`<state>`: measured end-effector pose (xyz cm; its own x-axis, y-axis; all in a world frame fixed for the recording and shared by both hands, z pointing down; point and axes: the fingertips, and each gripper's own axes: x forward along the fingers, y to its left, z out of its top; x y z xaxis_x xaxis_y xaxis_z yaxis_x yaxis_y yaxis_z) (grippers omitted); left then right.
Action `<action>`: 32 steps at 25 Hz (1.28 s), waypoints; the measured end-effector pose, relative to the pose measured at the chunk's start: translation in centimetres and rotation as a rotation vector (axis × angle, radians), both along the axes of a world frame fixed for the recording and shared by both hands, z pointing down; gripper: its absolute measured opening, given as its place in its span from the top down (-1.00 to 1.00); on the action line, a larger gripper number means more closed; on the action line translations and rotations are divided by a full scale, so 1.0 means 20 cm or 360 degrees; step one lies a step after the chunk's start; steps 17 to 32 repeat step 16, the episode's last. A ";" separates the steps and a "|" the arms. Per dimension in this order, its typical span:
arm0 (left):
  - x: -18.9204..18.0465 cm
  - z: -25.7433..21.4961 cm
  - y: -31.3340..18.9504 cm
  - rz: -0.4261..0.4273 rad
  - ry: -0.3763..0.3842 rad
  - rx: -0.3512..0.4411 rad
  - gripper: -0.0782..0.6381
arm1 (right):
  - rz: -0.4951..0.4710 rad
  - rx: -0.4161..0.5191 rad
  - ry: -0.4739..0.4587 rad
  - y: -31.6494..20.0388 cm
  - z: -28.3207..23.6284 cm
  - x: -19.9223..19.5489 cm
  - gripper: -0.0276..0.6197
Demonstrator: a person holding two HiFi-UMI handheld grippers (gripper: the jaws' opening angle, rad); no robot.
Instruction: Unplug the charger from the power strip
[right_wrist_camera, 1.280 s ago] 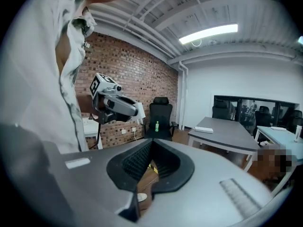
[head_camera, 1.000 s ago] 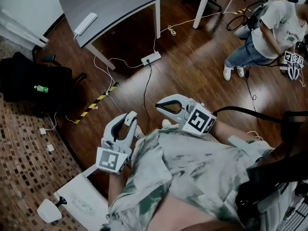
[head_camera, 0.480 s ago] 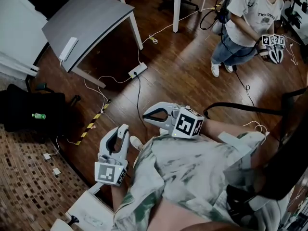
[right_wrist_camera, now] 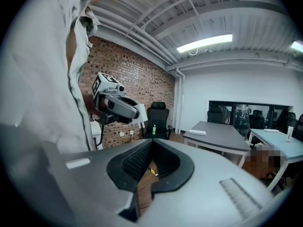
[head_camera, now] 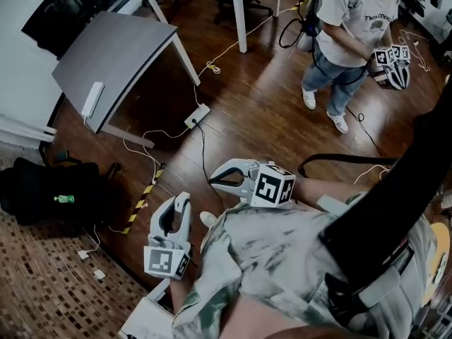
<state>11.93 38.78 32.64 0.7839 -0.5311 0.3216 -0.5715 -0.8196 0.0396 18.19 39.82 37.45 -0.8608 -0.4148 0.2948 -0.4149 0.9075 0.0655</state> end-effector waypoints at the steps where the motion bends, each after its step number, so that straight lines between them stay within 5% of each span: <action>1: 0.01 0.01 0.00 0.0008 -0.0005 -0.0008 0.49 | 0.0011 -0.0015 0.0009 0.00 0.02 0.01 0.91; 7: 0.02 0.02 -0.06 0.0028 0.0006 -0.0007 0.49 | 0.0012 -0.0043 0.0013 -0.02 0.06 0.00 0.91; 16: -0.24 0.14 -0.24 -0.0032 0.0050 -0.0089 0.49 | -0.0020 -0.0074 0.0073 -0.24 0.13 -0.23 0.91; 32: -0.24 0.14 -0.24 -0.0032 0.0050 -0.0089 0.49 | -0.0020 -0.0074 0.0073 -0.24 0.13 -0.23 0.91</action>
